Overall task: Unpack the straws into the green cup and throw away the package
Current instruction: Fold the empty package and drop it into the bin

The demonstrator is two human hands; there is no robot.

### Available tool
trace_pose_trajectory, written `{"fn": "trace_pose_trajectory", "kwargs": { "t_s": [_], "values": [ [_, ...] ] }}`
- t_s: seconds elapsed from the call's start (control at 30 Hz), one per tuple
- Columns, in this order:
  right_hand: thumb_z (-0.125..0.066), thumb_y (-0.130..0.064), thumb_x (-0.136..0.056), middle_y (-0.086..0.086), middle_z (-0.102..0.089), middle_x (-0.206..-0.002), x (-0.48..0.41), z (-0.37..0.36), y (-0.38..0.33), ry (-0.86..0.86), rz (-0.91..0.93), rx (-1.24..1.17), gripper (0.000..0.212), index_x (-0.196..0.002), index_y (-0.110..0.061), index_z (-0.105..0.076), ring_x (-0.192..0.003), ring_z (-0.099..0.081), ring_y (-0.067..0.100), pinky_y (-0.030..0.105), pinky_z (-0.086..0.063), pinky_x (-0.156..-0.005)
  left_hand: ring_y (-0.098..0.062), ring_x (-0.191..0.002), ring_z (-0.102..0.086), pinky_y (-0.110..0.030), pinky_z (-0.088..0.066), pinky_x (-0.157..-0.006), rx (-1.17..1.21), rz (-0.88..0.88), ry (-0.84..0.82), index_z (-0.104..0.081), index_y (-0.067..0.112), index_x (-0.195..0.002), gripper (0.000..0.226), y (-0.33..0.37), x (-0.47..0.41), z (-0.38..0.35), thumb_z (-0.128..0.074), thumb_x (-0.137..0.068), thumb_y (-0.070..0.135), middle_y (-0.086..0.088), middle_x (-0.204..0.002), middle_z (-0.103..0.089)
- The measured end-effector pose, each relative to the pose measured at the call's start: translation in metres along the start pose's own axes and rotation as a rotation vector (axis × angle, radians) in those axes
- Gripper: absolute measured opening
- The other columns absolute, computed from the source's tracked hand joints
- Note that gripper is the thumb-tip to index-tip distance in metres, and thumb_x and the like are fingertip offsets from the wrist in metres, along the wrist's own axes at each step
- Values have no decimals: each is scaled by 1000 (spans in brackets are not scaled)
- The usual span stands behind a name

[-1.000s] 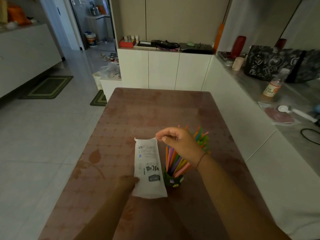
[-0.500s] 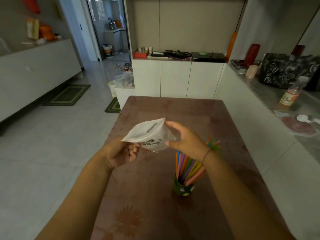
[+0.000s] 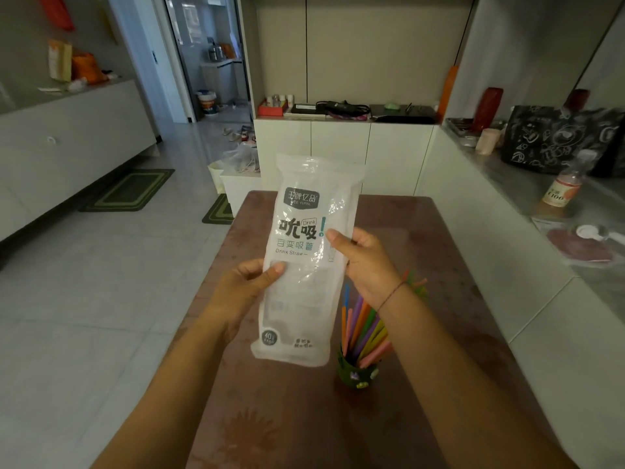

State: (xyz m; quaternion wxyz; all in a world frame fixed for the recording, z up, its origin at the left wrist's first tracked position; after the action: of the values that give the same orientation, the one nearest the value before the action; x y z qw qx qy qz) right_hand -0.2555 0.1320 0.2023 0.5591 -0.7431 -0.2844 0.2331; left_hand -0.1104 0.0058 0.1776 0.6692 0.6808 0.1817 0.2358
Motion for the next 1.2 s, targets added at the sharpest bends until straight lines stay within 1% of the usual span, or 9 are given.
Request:
{"fn": "trace_pose_trajectory", "kwargs": {
  "t_s": [0.2, 0.33, 0.43, 0.57, 0.73, 0.8, 0.93, 1.03, 1.2],
  "values": [
    [-57, -20, -90, -4, -70, -102, 13, -8, 15, -238, -47, 346, 16, -104, -24, -62, -85, -67, 5, 18, -55, -66, -18, -66, -70, -25, -56, -57, 224, 101, 141, -75, 8, -85, 27, -13, -3, 11, -76, -67, 29, -9, -83, -76],
    [-52, -13, -92, 23, -68, -104, 20, 1, 15, -247, -9, 430, 25, -115, -5, -60, -72, -61, 25, 20, -51, -51, -19, -72, -71, -27, -58, -62, 195, 137, 49, -75, 10, -88, 29, -18, -2, 8, -72, -72, 34, -10, -88, -76],
    [-50, -12, -93, 11, -70, -108, 23, 7, 14, -247, -7, 438, 27, -117, -10, -61, -88, -68, 29, 34, -59, -70, -16, -74, -71, -25, -56, -62, 192, 139, 30, -75, 12, -88, 28, -22, -2, 8, -73, -71, 33, -9, -90, -76],
    [-50, -10, -92, 0, -70, -108, 23, 15, 13, -213, 8, 377, 24, -106, -22, -67, -102, -66, 21, 36, -56, -86, -18, -72, -72, -27, -60, -65, 219, 162, 54, -75, 10, -79, 18, -27, -6, 6, -75, -67, 23, -10, -87, -77],
    [-48, 2, -90, -7, -75, -78, 25, 19, 17, -170, -25, 256, 40, -79, -26, -74, -74, -70, 7, 19, -54, -61, -18, -71, -69, -24, -58, -58, 303, 181, 29, -67, 2, -88, 7, -29, -4, 0, -63, -84, 6, -8, -79, -75],
    [-44, 4, -91, -6, -75, -75, 25, 19, 14, -178, 1, 269, 46, -73, -25, -75, -70, -69, 8, 18, -53, -59, -19, -71, -69, -26, -58, -58, 342, 226, -37, -68, 2, -99, 22, -30, -1, -2, -51, -95, 16, -10, -82, -74],
    [-42, 2, -91, -2, -75, -81, 24, 20, 11, -166, 50, 317, 44, -77, -23, -75, -76, -70, 16, 28, -58, -65, -30, -90, -71, -38, -59, -70, 396, 375, -295, -68, 7, -117, 75, -38, 11, -15, -32, -90, 67, -19, -105, -72],
    [-40, 0, -93, 0, -74, -88, 22, 18, 12, -145, 61, 312, 43, -84, -25, -74, -82, -69, 19, 34, -58, -73, -33, -106, -66, -42, -58, -77, 299, 432, -390, -67, 10, -121, 52, -42, 22, -23, -58, -86, 48, -17, -121, -67],
    [-41, -42, -94, 3, -71, -99, 28, 15, 24, -151, -112, 215, 34, -124, -31, -52, -79, -68, 15, 28, -55, -62, -29, -94, -71, -38, -60, -71, 288, 352, -114, -68, 4, -114, 43, -47, 13, -7, -72, -73, 17, -17, -112, -71]
  ]
}}
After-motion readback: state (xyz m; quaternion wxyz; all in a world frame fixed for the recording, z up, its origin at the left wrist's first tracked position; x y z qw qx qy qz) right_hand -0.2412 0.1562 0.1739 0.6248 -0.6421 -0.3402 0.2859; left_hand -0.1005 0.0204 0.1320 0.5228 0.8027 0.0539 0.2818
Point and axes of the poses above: each hand's wrist, its own x-axis away from the middle knuckle, its own z-axis out of the back of the hand, y = z × x, the point moved 7 cm from there along -x, towards the middle knuckle
